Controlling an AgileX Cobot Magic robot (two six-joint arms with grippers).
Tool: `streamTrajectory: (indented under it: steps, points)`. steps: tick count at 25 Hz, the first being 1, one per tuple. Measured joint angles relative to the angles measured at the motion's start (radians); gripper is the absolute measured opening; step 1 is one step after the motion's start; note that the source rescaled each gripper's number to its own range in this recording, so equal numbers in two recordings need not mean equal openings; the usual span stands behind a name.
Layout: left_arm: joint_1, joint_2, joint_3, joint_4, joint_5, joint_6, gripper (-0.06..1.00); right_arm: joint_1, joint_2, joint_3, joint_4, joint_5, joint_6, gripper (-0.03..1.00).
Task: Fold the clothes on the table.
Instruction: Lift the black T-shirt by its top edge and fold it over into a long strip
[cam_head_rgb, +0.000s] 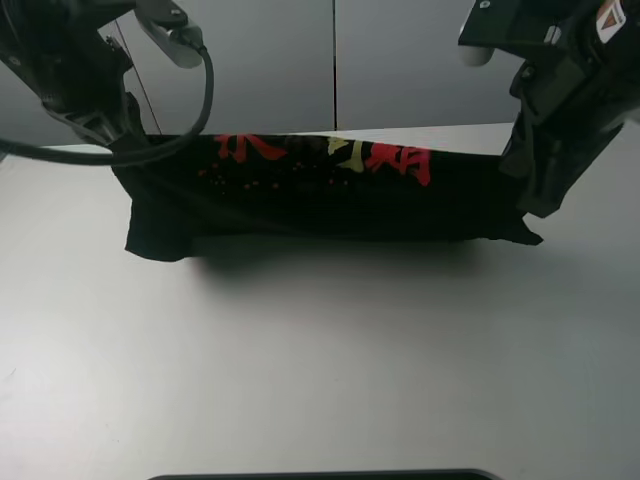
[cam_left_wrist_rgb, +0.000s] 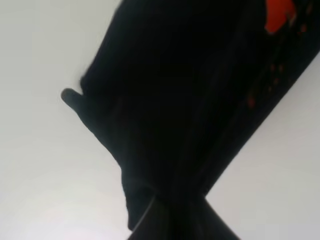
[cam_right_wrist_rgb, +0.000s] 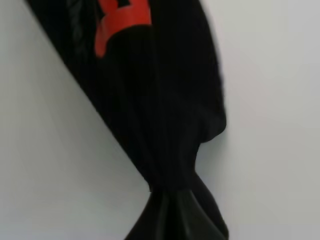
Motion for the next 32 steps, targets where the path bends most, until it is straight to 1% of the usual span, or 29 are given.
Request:
streamTrajectory:
  steps: [3, 8, 10, 13, 15, 18, 20, 22, 27, 31, 32]
  points:
    - [0.0, -0.062, 0.129, -0.03, -0.034, -0.016, 0.0, 0.026, -0.018, 0.045, 0.055, 0.043, -0.01, 0.0]
    - [0.0, -0.17, 0.294, -0.053, -0.055, -0.029, 0.0, 0.039, -0.029, 0.087, 0.227, 0.12, -0.11, 0.0]
    - [-0.002, -0.208, 0.35, -0.062, -0.061, -0.031, 0.0, 0.039, -0.029, 0.093, 0.267, 0.145, -0.136, 0.0]
    - [-0.002, -0.238, 0.417, -0.07, -0.085, -0.033, 0.0, 0.039, -0.029, 0.099, 0.284, 0.14, -0.152, 0.0]
    - [-0.002, -0.238, 0.451, -0.073, -0.131, -0.039, 0.0, 0.039, -0.029, 0.104, 0.286, 0.119, -0.158, 0.0]
    - [-0.002, -0.232, 0.474, -0.066, -0.213, -0.079, 0.0, 0.039, -0.023, 0.108, 0.278, 0.067, -0.158, 0.0]
    - [-0.002, -0.22, 0.477, -0.049, -0.277, -0.11, 0.0, 0.039, 0.003, 0.108, 0.235, 0.016, -0.129, 0.0]
    - [-0.002, -0.201, 0.477, -0.013, -0.355, -0.159, 0.0, 0.039, 0.049, 0.108, 0.173, -0.034, -0.059, 0.0]
    - [-0.002, -0.138, 0.477, 0.126, -0.524, -0.323, 0.0, 0.039, 0.192, 0.108, -0.022, -0.145, 0.134, 0.0]
    - [-0.002, -0.059, 0.477, 0.224, -0.628, -0.416, 0.0, 0.039, 0.279, 0.108, -0.194, -0.243, 0.302, 0.0]
    - [-0.002, -0.036, 0.477, 0.243, -0.657, -0.44, 0.0, 0.039, 0.293, 0.108, -0.22, -0.265, 0.336, 0.0]
